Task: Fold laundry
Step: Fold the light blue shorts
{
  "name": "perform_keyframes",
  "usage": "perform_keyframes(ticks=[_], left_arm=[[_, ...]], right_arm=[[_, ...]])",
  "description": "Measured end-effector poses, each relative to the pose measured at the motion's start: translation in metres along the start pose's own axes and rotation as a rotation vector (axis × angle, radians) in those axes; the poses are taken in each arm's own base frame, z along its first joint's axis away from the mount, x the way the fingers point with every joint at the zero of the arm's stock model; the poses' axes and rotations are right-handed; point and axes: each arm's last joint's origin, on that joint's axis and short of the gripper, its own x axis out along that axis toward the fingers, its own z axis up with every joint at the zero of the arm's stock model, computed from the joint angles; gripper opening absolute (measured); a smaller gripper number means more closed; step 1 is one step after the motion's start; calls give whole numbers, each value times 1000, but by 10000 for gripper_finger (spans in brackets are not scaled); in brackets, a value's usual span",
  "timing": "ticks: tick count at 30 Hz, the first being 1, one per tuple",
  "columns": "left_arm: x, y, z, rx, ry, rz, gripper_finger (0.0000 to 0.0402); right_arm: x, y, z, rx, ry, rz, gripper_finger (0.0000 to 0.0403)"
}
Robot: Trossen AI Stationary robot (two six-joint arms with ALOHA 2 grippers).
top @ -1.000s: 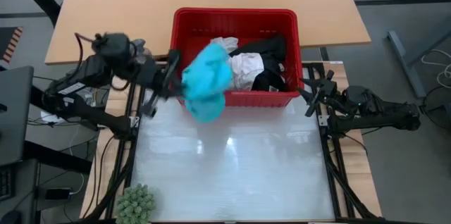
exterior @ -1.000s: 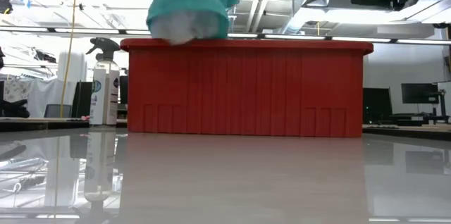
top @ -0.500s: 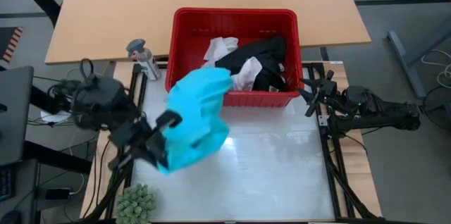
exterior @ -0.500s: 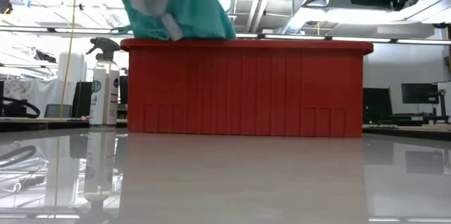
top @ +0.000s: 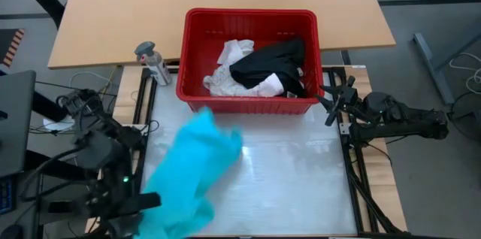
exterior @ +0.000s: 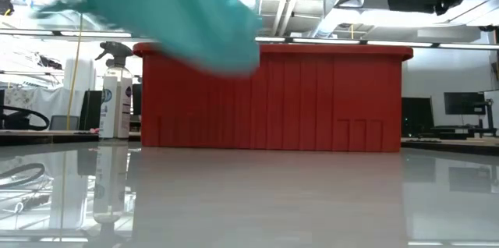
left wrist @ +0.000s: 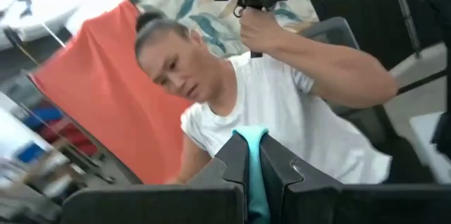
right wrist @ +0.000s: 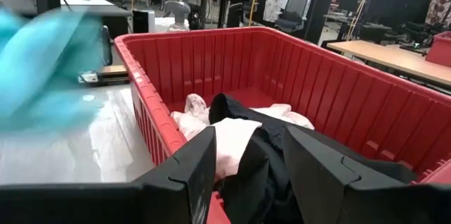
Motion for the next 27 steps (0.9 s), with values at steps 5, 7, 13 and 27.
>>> perform_keyframes(ticks=[5,7,13,27], left_arm=[[0,-4,9,133,186,246,0],[-9,2,11,148,277,388,0],[-50,43,-9,96,407,711,0],[-192,111,-112,-499,556,1059,0]], right_arm=[[0,0,0,1,0,1,189],[0,0,0,3,0,1,189],[0,0,0,28,-1,5,189],[2,6,-15,164,134,97,189]])
